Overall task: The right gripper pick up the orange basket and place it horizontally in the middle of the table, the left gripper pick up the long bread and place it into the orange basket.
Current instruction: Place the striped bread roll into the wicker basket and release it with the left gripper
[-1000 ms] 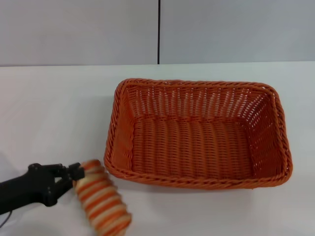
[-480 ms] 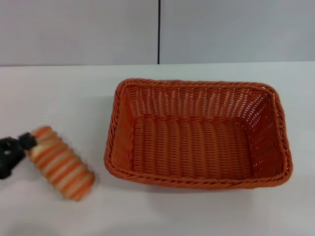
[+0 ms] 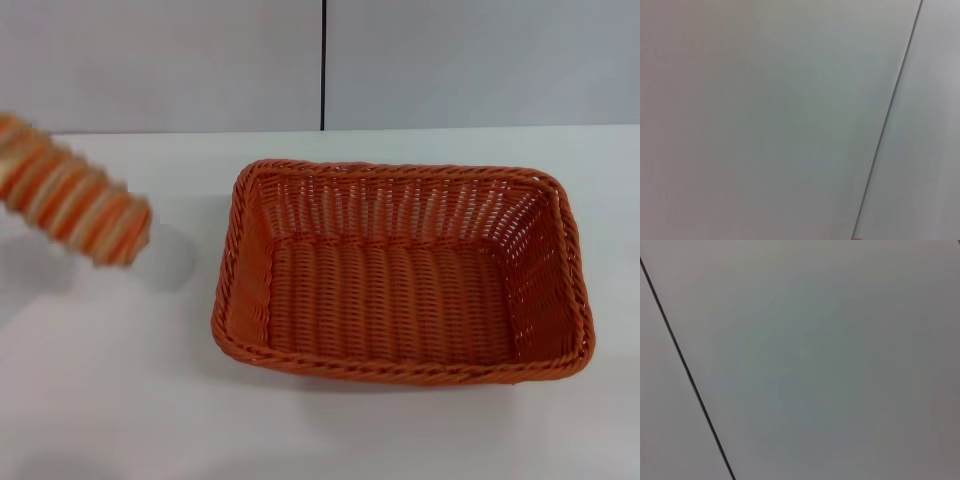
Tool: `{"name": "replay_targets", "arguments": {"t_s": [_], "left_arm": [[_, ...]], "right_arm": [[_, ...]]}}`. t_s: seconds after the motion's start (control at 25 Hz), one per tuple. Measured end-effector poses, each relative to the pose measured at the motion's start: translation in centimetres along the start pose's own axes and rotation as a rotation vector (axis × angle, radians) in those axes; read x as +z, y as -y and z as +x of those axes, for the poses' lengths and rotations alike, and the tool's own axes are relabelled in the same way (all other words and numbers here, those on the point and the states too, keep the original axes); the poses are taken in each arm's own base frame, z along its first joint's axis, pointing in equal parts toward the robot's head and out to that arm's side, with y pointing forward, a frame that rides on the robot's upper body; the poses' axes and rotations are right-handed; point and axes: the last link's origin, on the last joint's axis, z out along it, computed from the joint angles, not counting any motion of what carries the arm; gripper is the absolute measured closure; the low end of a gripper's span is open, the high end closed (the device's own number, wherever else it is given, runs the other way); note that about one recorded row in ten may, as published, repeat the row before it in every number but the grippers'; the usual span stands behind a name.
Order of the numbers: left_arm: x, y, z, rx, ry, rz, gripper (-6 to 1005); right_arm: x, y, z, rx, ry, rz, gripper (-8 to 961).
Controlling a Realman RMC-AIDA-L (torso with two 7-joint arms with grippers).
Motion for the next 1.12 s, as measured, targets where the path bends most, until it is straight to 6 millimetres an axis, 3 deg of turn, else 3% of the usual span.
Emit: {"name": "replay_targets", "arguments": {"t_s": [0.04,0.12,0.16,0.2,0.24,0.28,0.36,0.4,0.48,0.6,0.64,0.76,1.12], "left_arm": [[1.5,-0.4,0.8,0.004,-0.07,-0.037,898],[1.5,-0.4,0.8,0.004,-0.07,-0.037,900],[3.1,-0.9,1.2,0.007,-0.104,-0.083,901],[6.8,-2.4,1.1,-0.001,-0.109,-0.201,902],[6.8,-2.4,1.1,-0.001,-0.109,-0.201,902],[8.8,-3.4,0.8,-0.006,-0.09,-0.262,902],[8.8,-3.4,0.8,-0.006,-0.09,-0.262,902],[11.0,-4.6,0.0,-0.016,-0.049,-0.336,902],[12.4,-5.6,-0.9,-0.017,-0.006,-0.393,901],[12.4,-5.6,-0.9,-0.017,-0.006,-0.393,901],[13.5,-7.0,-2.0,0.004,0.044,-0.467,901],[13.6,-7.3,-2.2,0.004,0.054,-0.483,883],[12.5,-6.7,-2.0,-0.007,0.021,-0.436,566]], "right_arm": [[0.1,-0.1,0.0,0.0,0.0,-0.002,551],[0.1,-0.1,0.1,0.002,0.0,-0.003,551],[0.1,-0.2,0.1,0.004,0.0,-0.004,551],[0.1,-0.3,0.2,0.006,-0.001,-0.004,551],[0.1,-0.3,0.2,0.007,-0.001,-0.004,551],[0.1,-0.3,0.3,0.009,-0.002,-0.004,551],[0.0,-0.3,0.3,0.011,-0.002,-0.003,551],[-0.1,-0.3,0.4,0.012,-0.003,-0.002,551],[-0.2,-0.3,0.5,0.015,-0.004,0.001,551],[-0.3,-0.2,0.5,0.017,-0.004,0.004,551],[-0.3,-0.3,0.5,0.017,-0.004,0.004,551],[-0.2,-0.3,0.5,0.017,-0.003,0.002,551],[0.4,-0.7,0.5,0.017,-0.001,-0.013,551]]}}
